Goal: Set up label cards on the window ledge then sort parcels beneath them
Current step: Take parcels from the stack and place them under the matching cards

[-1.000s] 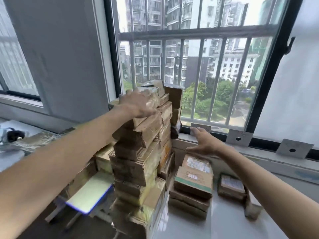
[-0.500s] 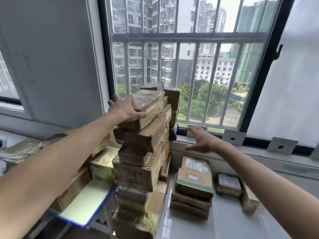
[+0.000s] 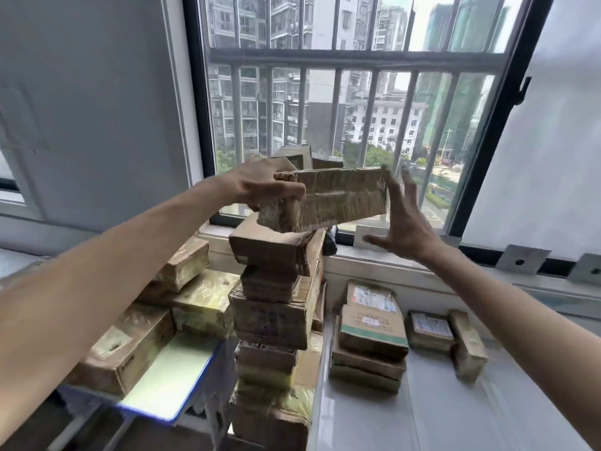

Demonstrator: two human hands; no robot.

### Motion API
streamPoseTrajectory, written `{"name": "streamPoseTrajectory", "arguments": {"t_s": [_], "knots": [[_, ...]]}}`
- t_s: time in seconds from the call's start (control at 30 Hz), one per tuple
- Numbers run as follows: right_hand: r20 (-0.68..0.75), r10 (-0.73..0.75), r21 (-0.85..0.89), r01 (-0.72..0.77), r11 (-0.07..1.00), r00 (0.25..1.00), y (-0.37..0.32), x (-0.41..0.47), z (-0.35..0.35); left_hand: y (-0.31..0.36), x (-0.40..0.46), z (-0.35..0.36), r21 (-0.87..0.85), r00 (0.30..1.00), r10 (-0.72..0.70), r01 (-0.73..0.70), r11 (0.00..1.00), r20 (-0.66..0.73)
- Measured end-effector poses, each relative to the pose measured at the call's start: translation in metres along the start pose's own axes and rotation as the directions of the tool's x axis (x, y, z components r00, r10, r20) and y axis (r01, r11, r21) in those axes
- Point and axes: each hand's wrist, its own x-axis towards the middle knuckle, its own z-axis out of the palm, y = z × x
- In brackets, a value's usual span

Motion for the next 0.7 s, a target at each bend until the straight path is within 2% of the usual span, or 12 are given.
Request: {"name": "streamPoseTrajectory", "arguments": {"t_s": [0.13, 0.2, 0.27, 0.33, 0.4, 0.47, 0.57, 0.7], "knots": [[-0.065, -0.211, -0.145, 0.2, 0.969, 0.975, 0.011, -0.004, -0.017, -0.004, -0.002, 0.005, -0.22, 0.98, 0.112, -0.074, 0.973, 0.167], [-0.033, -0.184, -0.145, 0.178, 0.973, 0.982, 0.012, -0.009, -0.03, -0.004, 0.0, 0.01, -0.287, 0.976, 0.143, -0.093, 0.953, 0.161], [0.075, -0.066, -0.083, 0.072, 0.994, 0.995, 0.013, -0.016, -0.045, -0.002, 0.004, 0.016, -0.346, 0.98, 0.165, -0.119, 0.931, 0.106], [0.229, 0.066, 0.016, -0.071, 0.997, 0.971, 0.02, -0.025, -0.062, 0.001, 0.011, 0.024, -0.359, 0.969, 0.242, -0.208, 0.91, 0.05], [0.381, 0.19, 0.107, -0.248, 0.963, 0.905, 0.031, -0.034, -0.08, 0.01, 0.014, 0.035, -0.34, 0.928, 0.372, -0.354, 0.872, -0.011], [0.481, 0.312, 0.171, -0.437, 0.883, 0.819, 0.037, -0.046, -0.096, 0.019, 0.016, 0.048, -0.328, 0.879, 0.475, -0.461, 0.825, -0.043], [0.529, 0.383, 0.285, -0.584, 0.76, 0.757, 0.048, -0.068, -0.114, 0.029, 0.021, 0.069, -0.222, 0.829, 0.557, -0.553, 0.803, -0.048], [0.479, 0.431, 0.397, -0.627, 0.67, 0.765, 0.057, -0.094, -0.13, 0.049, 0.029, 0.092, 0.072, 0.835, 0.548, -0.545, 0.836, -0.051]]}}
